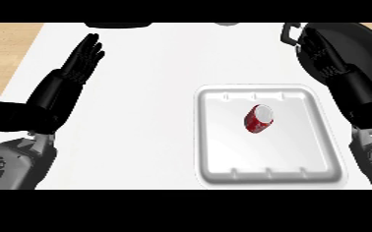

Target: Pick the can from the tray and place it in the pot

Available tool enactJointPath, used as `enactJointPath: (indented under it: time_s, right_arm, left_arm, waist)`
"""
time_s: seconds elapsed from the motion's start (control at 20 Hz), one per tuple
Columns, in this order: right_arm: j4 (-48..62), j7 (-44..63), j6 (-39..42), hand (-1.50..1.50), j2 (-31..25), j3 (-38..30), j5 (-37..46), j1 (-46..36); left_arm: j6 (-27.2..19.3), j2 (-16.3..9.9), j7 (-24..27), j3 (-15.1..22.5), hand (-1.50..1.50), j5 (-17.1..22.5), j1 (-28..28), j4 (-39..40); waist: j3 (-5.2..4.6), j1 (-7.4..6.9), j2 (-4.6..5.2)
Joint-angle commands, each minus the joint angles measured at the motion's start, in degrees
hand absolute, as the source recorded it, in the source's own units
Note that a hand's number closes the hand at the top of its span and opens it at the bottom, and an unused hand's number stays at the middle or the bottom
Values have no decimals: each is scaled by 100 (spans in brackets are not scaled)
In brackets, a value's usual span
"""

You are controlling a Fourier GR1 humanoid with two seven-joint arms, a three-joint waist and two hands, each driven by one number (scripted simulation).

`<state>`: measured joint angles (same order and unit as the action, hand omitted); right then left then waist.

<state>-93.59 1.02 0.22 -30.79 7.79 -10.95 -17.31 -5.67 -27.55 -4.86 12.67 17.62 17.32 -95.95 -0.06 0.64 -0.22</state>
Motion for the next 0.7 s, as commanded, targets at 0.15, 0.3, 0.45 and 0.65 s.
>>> enactJointPath:
  time_s: [0.15, 0.3, 0.45, 0.65]
  right_arm:
    - [-249, -2434, 899, 150, -125, -1116, -842, 55]
    - [309, -2392, 53, 150, -1139, -1756, 753, 326]
    - [1207, -4095, -60, -150, 100, -2053, 105, 1135]
    - [966, -5861, 638, -150, 610, -1764, -25, 1522]
  left_arm:
    - [-778, 480, 453, -278, 0, -250, -668, 314]
    - [-1037, 671, 424, -374, 0, -151, -954, 333]
    - [-1256, 1104, 940, -128, 0, -355, -1396, 328]
    - [-1418, 1536, 1432, 121, 0, -604, -1563, 666]
  waist:
    - [42, -76, 24]
    - [1, 41, 67]
    - [41, -87, 81]
    - [18, -7, 38]
